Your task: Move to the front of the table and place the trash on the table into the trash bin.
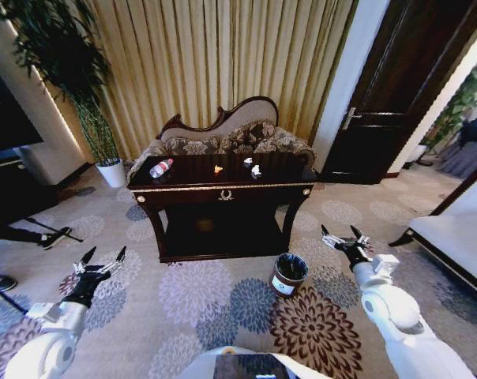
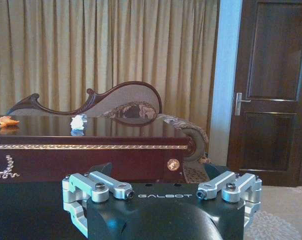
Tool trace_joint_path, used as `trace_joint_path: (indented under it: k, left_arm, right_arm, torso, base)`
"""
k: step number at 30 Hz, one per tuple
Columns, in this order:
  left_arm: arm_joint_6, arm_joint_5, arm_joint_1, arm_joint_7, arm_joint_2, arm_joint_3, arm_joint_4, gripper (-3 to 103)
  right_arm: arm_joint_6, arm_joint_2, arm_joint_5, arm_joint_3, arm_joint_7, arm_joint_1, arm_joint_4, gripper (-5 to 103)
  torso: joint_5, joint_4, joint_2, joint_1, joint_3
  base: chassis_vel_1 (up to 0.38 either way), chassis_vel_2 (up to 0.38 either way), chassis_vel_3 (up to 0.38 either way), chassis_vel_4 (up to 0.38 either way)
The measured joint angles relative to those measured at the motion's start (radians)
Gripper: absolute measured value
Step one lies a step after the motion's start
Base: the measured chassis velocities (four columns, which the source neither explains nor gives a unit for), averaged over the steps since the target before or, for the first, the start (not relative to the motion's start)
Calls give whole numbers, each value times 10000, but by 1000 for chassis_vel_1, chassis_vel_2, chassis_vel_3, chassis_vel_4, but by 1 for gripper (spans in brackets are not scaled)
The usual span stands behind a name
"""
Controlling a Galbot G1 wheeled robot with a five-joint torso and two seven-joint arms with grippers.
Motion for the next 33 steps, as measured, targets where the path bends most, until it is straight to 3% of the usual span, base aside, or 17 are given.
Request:
trace_joint_path:
  k: [33]
  left_arm:
    - [-154,-21,-58,168,-106,37,329,100]
  right_arm:
    - [29,257,-235,-340,0,390,-186,100]
  torso:
    - [-3,1,0,0,0]
  base:
    - [-187,193,185,-187]
